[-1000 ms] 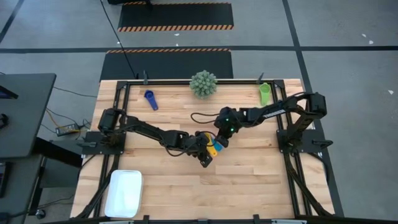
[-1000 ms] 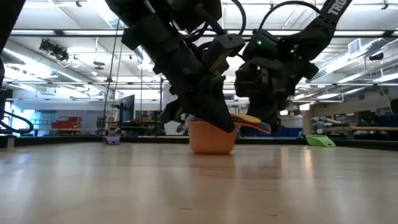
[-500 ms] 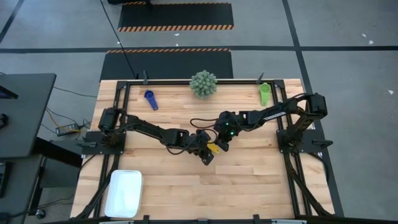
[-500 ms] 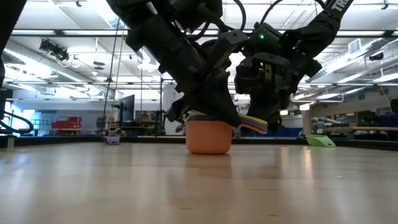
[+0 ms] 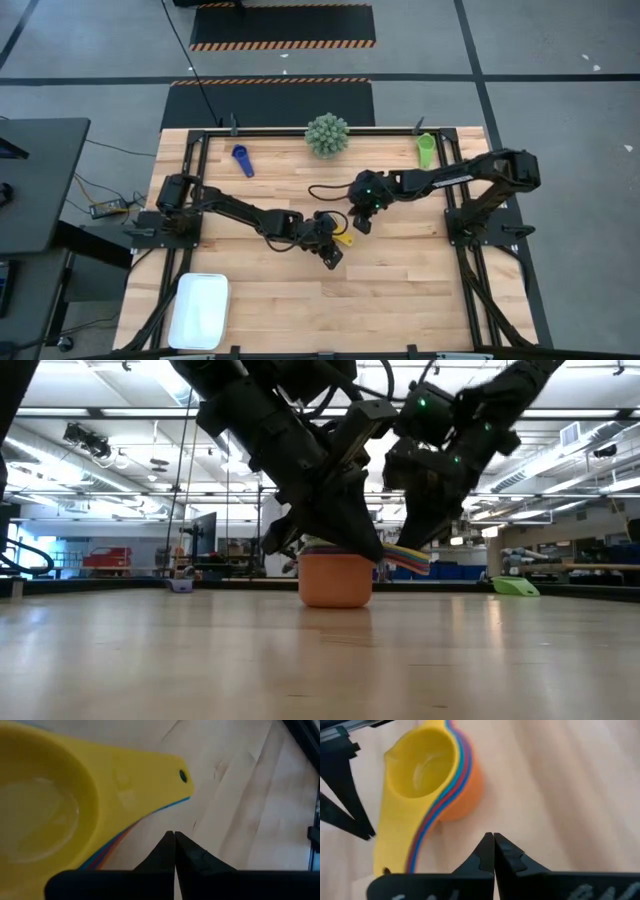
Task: Nest measuring cups in basket
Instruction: Stack the green measuring cup on top of the yellow measuring cup
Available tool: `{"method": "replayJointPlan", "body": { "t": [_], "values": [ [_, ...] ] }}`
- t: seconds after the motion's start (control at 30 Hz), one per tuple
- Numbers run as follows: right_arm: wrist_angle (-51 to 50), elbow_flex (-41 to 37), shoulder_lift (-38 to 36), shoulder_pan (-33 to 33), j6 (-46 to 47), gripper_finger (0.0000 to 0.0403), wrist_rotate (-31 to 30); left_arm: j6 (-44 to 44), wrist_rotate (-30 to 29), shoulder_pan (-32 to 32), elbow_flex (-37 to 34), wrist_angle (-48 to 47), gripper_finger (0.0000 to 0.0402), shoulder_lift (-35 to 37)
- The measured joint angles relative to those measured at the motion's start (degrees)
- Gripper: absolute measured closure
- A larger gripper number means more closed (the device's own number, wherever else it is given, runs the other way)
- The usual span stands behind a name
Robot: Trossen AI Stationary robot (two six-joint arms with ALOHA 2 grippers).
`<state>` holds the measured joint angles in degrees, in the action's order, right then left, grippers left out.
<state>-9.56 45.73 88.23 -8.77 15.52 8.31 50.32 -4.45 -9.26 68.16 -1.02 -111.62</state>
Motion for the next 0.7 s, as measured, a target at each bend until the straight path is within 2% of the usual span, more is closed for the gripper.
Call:
{"method": "replayJointPlan", "body": {
  "t": [0.23, 0.4, 0.57, 0.7],
  "values": [
    [-12.71, 6.79, -5.53, -1.32, -5.58, 0.0402, -4.34, -0.57, -1.05, 0.04, 0.18, -0.58, 0.0391, 2.28],
    [-20.62, 13.54, -10.36, -1.76, -8.21, 0.0402, -8.93, -3.52, -1.81, 0.38, 0.28, -4.58, 0.0391, 9.01],
    [-28.69, 21.39, -13.64, -2.66, -12.5, 0.0402, -16.33, -4.49, -9.34, 2.02, 0.22, -13.87, 0.0391, 18.64],
    [-34.62, 26.28, -14.56, -5.44, -12.45, 0.0402, -17.47, -3.09, -15.82, 4.31, 0.26, -22.11, 0.0396, 25.98]
  ]
}}
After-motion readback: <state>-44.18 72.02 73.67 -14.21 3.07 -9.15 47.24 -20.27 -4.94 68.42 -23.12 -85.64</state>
